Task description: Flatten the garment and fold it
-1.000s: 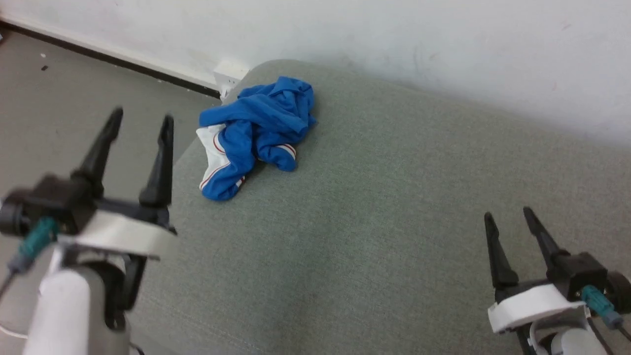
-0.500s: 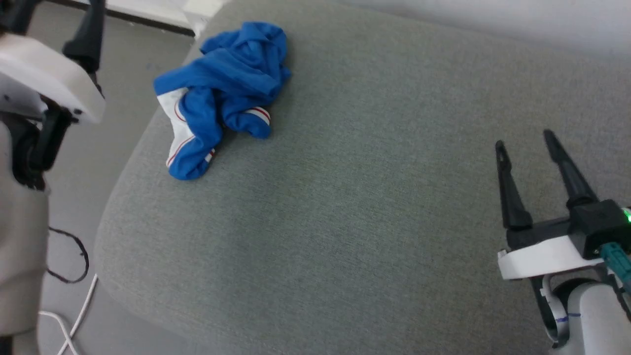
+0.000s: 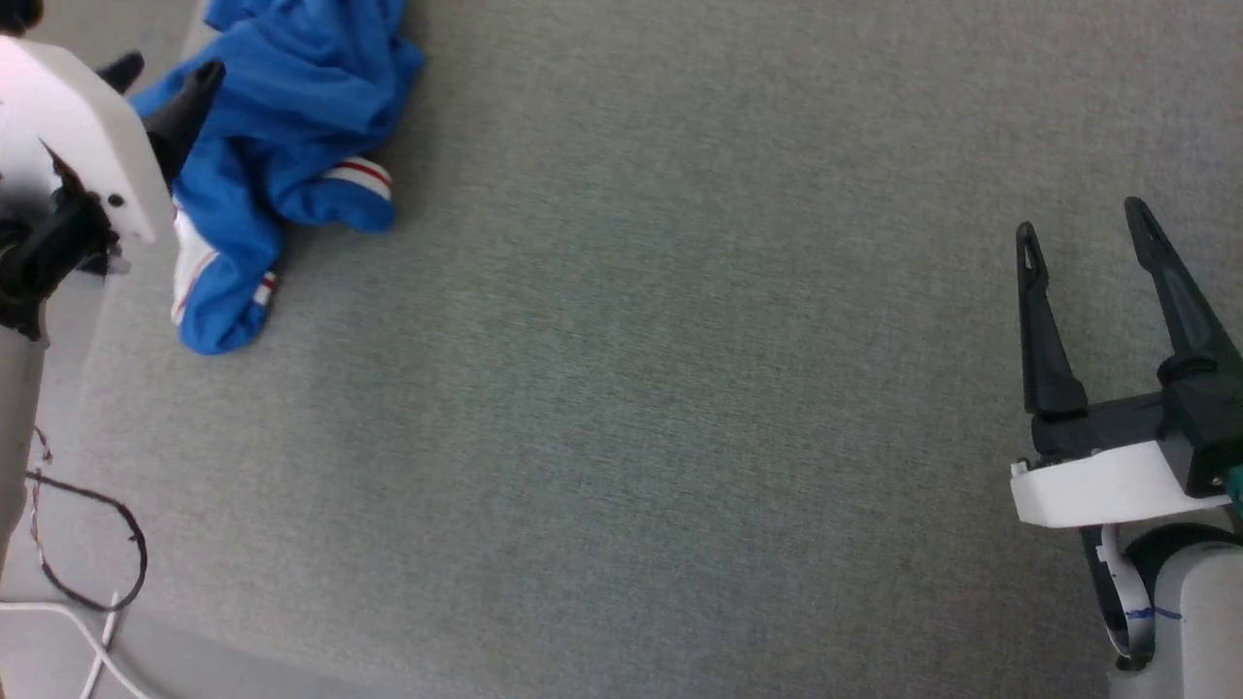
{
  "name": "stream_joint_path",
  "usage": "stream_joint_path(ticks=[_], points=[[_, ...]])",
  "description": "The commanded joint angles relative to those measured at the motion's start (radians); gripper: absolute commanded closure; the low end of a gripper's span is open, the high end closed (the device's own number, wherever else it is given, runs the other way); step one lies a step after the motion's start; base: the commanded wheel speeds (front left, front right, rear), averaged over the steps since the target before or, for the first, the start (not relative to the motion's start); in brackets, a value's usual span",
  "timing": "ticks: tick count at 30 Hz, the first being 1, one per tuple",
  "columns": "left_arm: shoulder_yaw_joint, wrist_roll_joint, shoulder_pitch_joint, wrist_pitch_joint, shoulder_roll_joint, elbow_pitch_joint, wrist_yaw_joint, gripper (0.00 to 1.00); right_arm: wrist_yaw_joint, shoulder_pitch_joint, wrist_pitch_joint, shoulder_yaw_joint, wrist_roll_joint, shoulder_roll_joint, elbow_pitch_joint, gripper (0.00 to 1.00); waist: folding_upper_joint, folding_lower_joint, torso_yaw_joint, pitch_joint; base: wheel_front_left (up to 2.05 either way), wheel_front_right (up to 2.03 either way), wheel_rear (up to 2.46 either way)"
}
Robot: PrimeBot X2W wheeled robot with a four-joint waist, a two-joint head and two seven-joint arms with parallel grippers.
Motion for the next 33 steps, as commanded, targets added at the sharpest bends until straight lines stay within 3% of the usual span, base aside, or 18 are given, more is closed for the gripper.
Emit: stream_joint_path(ticks=[1,9,10,11,12,21,33], points=[[-0.013,-0.034,-0.015,0.034,0.017,0.026,-0.006,0.00,-0.001,-0.013,0.005,0.000,-0.011,0.000,-0.017,0.00,0.0001,-0.0002,-0.071,0.082,0.00,0.00,0.00],[-0.039,-0.103,-0.024,0.163,0.018,0.162,-0.006,0.00,-0.001,-0.009,0.025,-0.002,-0.024,0.000,-0.064,0.00,0.0001,-0.0002,-0.102,0.137,0.00,0.00,0.00],[-0.039,-0.105,-0.026,0.159,0.014,0.172,-0.006,0.09,-0.001,-0.009,0.026,-0.003,-0.024,0.000,-0.067,0.00,0.0001,-0.0002,-0.103,0.140,0.00,0.00,0.00],[-0.042,-0.104,-0.028,0.151,0.012,0.178,-0.006,0.85,-0.001,-0.008,0.027,-0.004,-0.025,0.000,-0.070,0.00,0.0001,-0.0002,-0.103,0.143,0.00,0.00,0.00],[-0.048,-0.104,-0.028,0.143,0.010,0.180,-0.006,1.00,-0.001,-0.008,0.028,-0.005,-0.025,0.000,-0.073,0.00,0.0001,-0.0002,-0.103,0.145,0.00,0.00,0.00],[-0.068,-0.134,-0.021,0.078,0.032,0.208,-0.006,1.00,-0.001,-0.018,0.020,0.001,-0.011,0.000,-0.051,0.00,0.0001,-0.0002,-0.098,0.110,0.00,0.00,0.00],[-0.048,-0.186,-0.065,0.006,0.089,0.104,-0.006,1.00,-0.001,-0.002,-0.063,0.000,0.076,0.000,0.067,0.00,0.0001,-0.0002,-0.111,-0.076,0.00,0.00,0.00]])
